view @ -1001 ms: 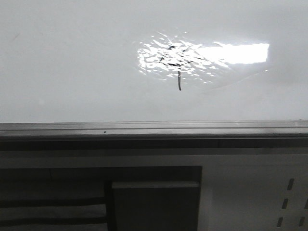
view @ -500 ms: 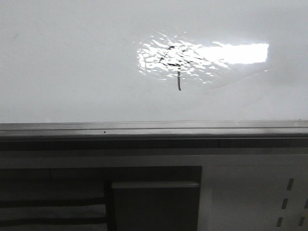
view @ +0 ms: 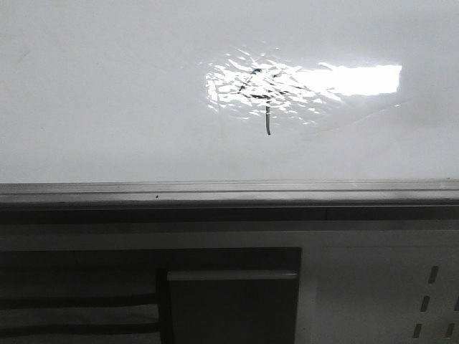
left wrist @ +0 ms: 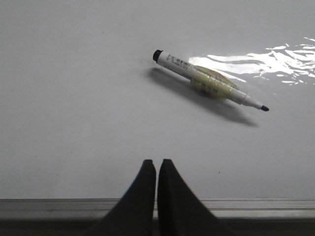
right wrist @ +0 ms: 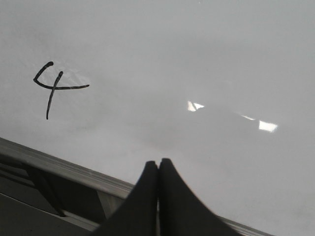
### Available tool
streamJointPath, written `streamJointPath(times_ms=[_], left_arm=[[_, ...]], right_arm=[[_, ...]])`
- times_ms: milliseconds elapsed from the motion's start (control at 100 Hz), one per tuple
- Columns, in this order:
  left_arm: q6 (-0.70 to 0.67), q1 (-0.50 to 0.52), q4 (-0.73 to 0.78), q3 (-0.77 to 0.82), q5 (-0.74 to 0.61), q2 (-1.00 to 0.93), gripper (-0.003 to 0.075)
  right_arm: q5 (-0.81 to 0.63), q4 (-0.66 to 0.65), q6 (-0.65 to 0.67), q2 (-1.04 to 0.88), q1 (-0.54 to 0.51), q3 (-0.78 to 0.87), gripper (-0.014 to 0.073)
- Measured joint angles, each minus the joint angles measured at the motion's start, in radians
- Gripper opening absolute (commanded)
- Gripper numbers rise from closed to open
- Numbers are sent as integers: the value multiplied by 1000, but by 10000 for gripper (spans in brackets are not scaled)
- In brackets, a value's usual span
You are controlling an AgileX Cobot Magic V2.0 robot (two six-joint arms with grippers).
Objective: Write number 4 on whiteboard
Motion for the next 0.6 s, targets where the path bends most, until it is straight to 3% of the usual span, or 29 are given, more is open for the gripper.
streamJointPath(times_ms=[90, 600], left_arm=[[-22, 0, 10, 2, -55, 0, -20], [45, 19, -64, 2, -40, 0, -20]], right_arm=[[1, 2, 0, 0, 0, 0, -71], [1, 2, 0, 0, 0, 0, -71]])
